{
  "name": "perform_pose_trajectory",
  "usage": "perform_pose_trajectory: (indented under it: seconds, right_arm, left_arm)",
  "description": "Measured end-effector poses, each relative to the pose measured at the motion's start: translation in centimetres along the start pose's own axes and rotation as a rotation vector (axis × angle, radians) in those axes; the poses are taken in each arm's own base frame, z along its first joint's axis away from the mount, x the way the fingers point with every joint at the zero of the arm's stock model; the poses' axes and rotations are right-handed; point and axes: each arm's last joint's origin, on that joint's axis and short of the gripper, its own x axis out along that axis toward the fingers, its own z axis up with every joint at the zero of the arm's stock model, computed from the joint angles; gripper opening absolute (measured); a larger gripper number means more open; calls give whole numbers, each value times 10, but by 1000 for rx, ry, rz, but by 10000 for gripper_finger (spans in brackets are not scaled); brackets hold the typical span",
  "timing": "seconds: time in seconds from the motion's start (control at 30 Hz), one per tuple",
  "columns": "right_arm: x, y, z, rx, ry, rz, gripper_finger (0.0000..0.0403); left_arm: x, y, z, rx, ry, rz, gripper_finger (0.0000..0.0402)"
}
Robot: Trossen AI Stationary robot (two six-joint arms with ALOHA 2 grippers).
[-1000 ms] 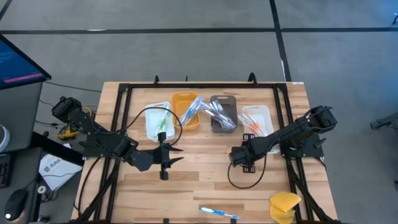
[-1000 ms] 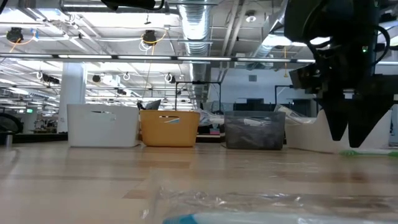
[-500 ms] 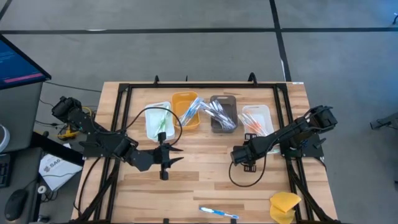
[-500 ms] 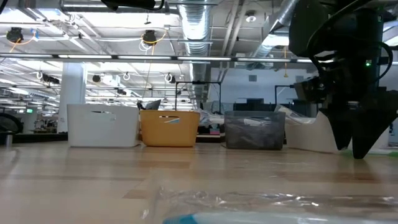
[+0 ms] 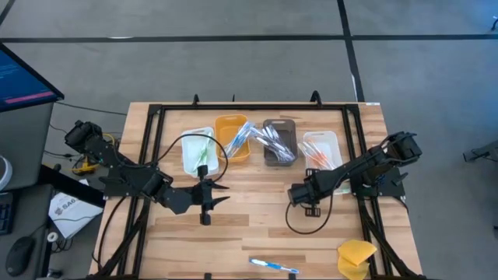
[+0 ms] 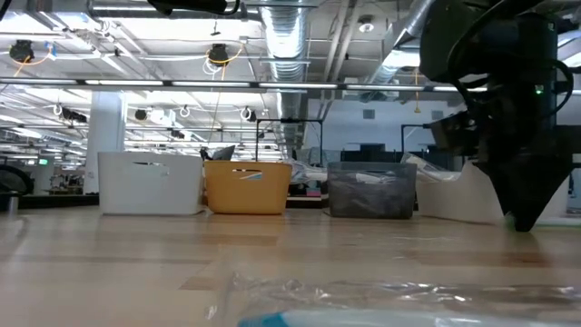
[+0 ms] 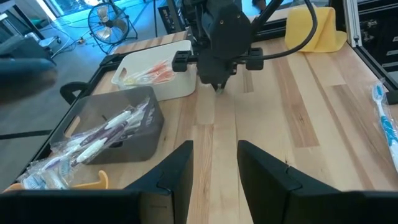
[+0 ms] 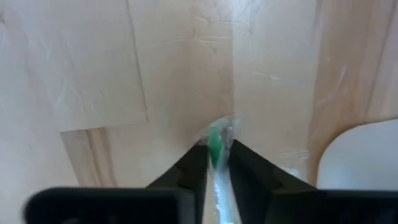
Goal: Pick & Place Toothbrushes
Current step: Put the green toothbrush into the left white bin
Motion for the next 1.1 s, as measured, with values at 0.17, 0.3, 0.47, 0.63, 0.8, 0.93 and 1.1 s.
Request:
perform_pose_trajectory:
  seconds: [0.17, 0.3, 0.47, 0.63, 0.8, 0.93, 1.1]
  right_arm:
    - [0, 1, 0, -1, 11, 30, 13]
    - [-1, 3, -1, -8, 10, 37, 17]
    - [-8, 11, 5, -21, -17, 83, 9]
    - [-24, 20, 16, -39, -73, 100, 5]
    - [-46, 29, 29, -53, -178, 77, 5]
    - [-67, 40, 42, -114, -307, 54, 5]
    - [-101, 59, 60, -260, -579, 8, 5]
  left_arm:
    - [0, 0, 0, 0, 0, 0, 117]
    - [0, 0, 0, 0, 0, 0, 117]
    - [0, 0, 0, -39, 0, 0, 117]
    - [0, 0, 0, -134, -1, 0, 117]
    - [0, 0, 2, -143, -18, -2, 117]
    - [2, 2, 3, -152, -22, 5, 117]
    - [2, 2, 3, -147, -23, 7, 117]
